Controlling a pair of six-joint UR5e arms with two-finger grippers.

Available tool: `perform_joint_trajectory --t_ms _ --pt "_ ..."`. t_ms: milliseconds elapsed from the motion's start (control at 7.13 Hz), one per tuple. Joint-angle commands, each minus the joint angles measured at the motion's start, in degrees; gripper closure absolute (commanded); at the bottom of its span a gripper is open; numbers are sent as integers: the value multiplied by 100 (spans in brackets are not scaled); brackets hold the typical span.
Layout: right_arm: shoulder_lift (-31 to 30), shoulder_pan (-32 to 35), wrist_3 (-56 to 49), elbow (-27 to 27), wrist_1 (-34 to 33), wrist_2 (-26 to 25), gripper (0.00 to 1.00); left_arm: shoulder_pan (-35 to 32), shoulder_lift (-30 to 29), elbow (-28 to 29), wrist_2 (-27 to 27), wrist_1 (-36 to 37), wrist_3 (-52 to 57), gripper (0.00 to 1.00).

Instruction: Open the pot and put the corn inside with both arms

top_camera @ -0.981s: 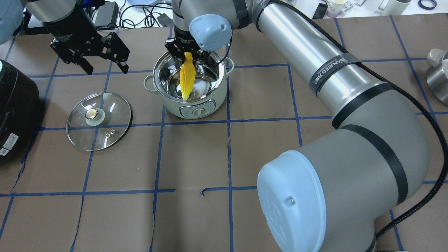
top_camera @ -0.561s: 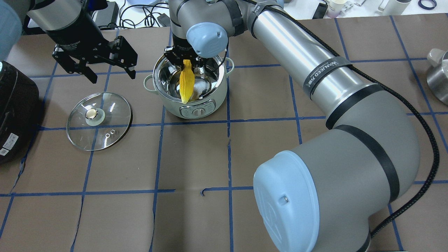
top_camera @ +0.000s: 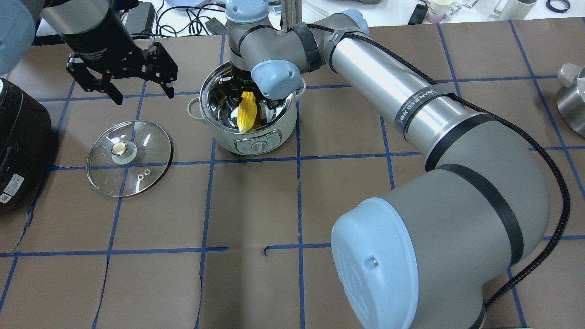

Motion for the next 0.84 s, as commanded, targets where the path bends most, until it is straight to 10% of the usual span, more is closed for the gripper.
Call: perform_joint_trajectory --t_ms 0,701 --pt "-18 0 5 57 -133 -16 0 -36 -133 138 -18 42 -24 0" --pt "-806 -507 -632 163 678 -68 0 -36 -142 156 -9 112 -24 0"
